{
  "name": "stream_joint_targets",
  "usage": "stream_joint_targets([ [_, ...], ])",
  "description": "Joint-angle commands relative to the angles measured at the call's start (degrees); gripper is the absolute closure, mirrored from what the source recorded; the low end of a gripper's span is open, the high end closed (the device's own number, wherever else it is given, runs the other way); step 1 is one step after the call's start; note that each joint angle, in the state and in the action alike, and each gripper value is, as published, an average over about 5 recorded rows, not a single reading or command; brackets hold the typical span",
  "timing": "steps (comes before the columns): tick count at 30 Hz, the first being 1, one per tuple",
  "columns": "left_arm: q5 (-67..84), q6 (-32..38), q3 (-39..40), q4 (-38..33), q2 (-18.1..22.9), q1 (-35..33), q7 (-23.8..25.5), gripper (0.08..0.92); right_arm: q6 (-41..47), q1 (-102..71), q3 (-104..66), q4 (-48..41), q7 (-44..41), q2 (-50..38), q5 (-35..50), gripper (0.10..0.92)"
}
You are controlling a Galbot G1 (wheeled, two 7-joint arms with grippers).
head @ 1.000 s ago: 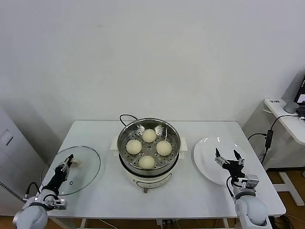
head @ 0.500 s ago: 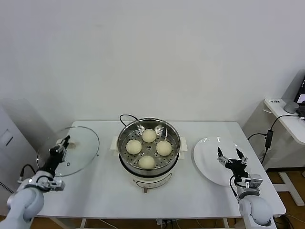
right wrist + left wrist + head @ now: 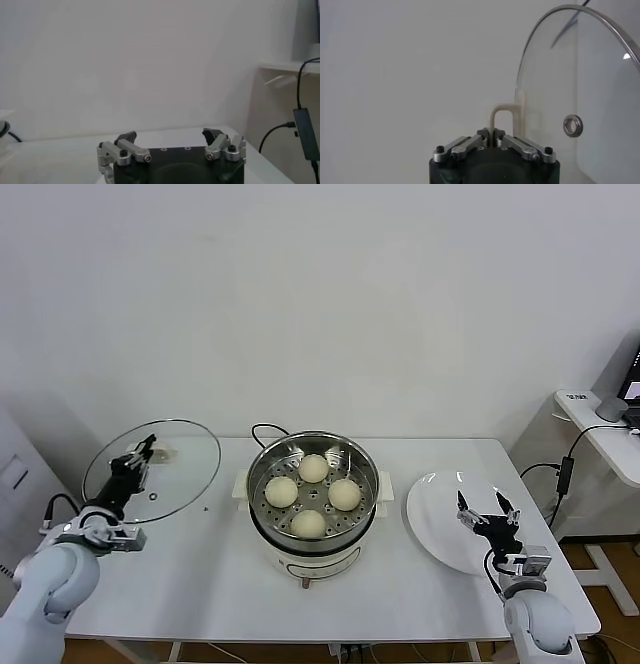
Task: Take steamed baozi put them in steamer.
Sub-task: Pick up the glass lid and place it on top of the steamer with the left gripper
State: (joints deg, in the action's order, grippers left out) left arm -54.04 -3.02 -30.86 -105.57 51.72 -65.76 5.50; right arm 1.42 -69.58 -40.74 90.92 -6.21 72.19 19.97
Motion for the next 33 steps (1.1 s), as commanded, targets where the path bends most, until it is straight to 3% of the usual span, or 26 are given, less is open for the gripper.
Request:
stream_joint_targets([
  [1,-2.56,-16.33,12.04,-11.5,-2.0,3.51,5.49,0.884,0.03,0.15,0.1,-0.2,-0.13,-0.24,-0.32,0.203],
  [7,-6.33,-20.2,19.62,-12.41,-0.3,6.78,5.91,0.884,0.07,0.11,0.1,-0.17,-0.12,-0.45,-0.26,0.203],
  [17,-13.07,-24.29,31.01,-11.15,6.44,12.33,8.01,0.884,0.16,-0.15,0.04,-0.12,-0.02,-0.89,-0.24,0.203],
  [33,-15.94,-24.46,36.94,-6.47,12.11,16.04,8.5,0.884,0.25,-0.45,-0.11,-0.31,-0.19,-0.67,-0.19,0.203],
])
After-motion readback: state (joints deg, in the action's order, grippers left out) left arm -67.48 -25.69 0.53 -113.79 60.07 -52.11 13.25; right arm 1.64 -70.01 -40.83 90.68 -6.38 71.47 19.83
